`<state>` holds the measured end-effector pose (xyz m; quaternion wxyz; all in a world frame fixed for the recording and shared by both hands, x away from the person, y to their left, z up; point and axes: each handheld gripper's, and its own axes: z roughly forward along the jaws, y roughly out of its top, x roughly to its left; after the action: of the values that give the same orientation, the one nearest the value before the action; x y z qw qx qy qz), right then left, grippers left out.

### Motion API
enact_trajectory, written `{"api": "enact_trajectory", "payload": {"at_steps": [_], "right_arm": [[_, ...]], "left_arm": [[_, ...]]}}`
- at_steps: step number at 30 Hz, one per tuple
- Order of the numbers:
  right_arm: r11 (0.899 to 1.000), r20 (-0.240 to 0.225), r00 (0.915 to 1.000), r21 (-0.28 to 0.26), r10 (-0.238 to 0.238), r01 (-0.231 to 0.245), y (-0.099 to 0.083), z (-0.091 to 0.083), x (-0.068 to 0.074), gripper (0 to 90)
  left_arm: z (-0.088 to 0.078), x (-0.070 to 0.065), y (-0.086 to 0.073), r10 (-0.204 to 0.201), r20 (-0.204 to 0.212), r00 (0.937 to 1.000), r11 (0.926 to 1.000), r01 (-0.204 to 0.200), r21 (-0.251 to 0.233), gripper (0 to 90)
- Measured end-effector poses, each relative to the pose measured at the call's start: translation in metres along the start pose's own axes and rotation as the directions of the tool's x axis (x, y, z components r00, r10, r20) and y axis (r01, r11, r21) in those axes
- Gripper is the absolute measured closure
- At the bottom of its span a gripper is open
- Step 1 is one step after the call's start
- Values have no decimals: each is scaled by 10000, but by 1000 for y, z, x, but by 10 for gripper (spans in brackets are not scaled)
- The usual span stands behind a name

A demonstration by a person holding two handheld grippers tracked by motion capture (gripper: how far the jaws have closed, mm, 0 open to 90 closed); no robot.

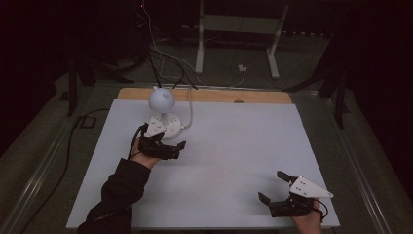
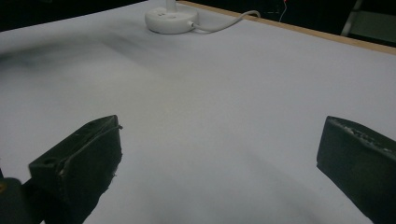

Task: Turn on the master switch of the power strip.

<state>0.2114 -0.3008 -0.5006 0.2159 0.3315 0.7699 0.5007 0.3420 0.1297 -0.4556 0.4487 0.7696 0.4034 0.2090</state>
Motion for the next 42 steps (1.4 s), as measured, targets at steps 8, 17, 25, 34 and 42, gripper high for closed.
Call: {"api": "enact_trajectory", "payload": {"at_steps": [8,17,25,34,42], "right_arm": [[10000,-17,10000,-23,25,-25,0,0,-1,0],[10000,-5,10000,-67,21,-21,0,-1,-1,0],[10000,-4,10000,-88,32,-32,0,-1,-1,0],[9999,-21,10000,-119,62,-62,0,-2,-2,0],[9999,-44,10000,-108,65,-66,-1,-2,-2,0]], "left_arm": [[16,6,0,-507,-495,9975,9987,509,23,2],[31,12,0,-1070,-1024,9890,9940,1089,139,9],[43,16,-1,-1400,-1313,9814,9899,1416,26,58],[51,22,-1,-1423,-1799,9733,9894,1451,24,221],[60,26,-3,-1376,-2166,9665,9894,1443,154,403]]}}
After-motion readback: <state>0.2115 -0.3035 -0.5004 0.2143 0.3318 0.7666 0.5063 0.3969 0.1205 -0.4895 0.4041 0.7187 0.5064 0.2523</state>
